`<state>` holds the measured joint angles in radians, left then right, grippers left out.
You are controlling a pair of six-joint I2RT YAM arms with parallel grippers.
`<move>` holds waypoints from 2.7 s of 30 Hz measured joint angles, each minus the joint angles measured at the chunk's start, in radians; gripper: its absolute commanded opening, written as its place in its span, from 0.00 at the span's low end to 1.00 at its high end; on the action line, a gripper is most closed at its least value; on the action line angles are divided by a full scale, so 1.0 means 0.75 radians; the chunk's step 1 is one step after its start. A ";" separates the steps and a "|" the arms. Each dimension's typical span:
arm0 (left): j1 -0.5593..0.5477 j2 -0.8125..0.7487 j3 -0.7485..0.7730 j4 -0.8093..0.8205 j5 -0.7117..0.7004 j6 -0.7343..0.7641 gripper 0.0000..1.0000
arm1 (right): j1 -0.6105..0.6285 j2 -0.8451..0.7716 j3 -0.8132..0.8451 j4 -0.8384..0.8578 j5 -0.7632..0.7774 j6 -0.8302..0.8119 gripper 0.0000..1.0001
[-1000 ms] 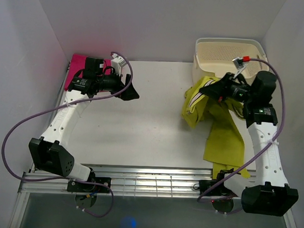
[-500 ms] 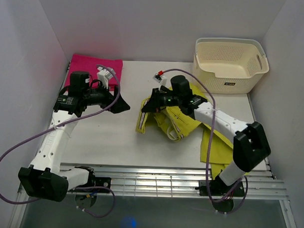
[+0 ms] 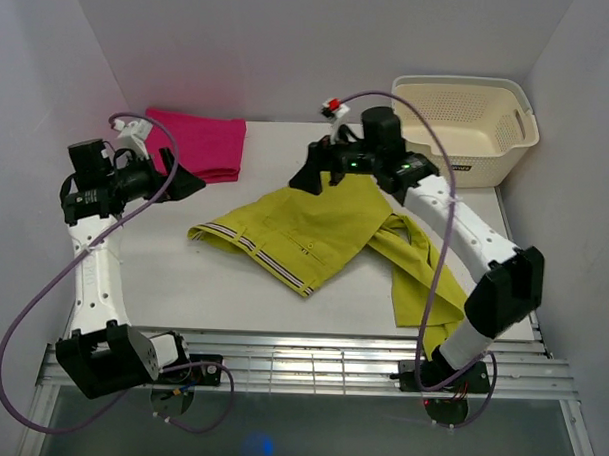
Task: Fold and stack the trousers
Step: Flatten the trousers out
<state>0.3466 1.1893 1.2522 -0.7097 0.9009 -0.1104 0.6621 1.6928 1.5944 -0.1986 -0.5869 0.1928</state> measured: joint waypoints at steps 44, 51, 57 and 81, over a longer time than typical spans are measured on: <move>-1.432 0.629 0.015 -0.077 -1.175 0.472 0.00 | -1.206 -0.556 -1.143 -0.597 0.725 -1.395 0.08; -0.858 0.140 0.155 -0.111 -1.154 0.612 0.00 | -1.425 -0.808 -1.242 -0.514 0.769 -1.758 0.08; -0.602 -0.045 0.116 -0.096 -1.146 0.637 0.00 | -1.707 -0.966 -1.323 -0.448 0.672 -2.086 0.08; -0.228 0.260 0.074 -0.065 -1.090 0.694 0.00 | -1.757 -0.476 -0.623 -1.059 0.408 -2.260 0.75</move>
<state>0.1753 1.3842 1.3079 -0.7582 0.0834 0.4103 -0.6556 1.3357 1.1271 -0.9928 -0.2806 -1.5021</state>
